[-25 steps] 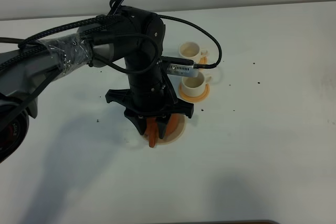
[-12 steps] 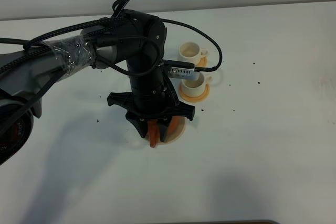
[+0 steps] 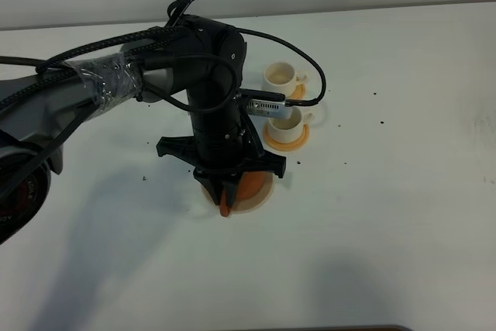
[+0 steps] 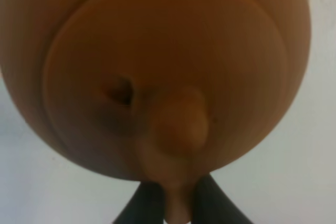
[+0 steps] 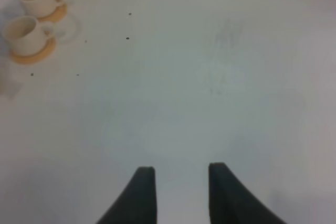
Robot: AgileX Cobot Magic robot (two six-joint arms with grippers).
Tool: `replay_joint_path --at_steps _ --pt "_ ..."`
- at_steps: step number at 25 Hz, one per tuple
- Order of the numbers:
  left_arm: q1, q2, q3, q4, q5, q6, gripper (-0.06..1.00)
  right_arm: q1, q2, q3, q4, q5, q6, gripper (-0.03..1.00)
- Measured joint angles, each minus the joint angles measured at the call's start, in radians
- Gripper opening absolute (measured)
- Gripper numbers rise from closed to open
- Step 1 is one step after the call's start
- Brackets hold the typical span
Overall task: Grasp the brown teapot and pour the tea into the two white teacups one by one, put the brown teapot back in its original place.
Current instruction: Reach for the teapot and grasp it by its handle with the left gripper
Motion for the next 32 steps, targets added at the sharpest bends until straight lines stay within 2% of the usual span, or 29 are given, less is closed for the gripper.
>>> replay_joint_path --at_steps 6,12,17,32 --pt "0.0 0.0 0.0 0.013 0.0 0.007 0.11 0.0 0.0 0.0 0.0 0.0 0.0 0.24" --pt "0.0 -0.002 0.0 0.022 0.0 0.068 0.11 0.0 0.0 0.0 0.0 0.0 0.0 0.24" --pt "0.0 -0.024 0.0 0.071 0.0 0.085 0.11 0.0 0.0 0.001 0.0 0.0 0.0 0.24" --pt "0.001 -0.036 -0.014 0.081 -0.001 0.144 0.11 0.0 0.0 0.001 0.0 0.0 0.0 0.24"
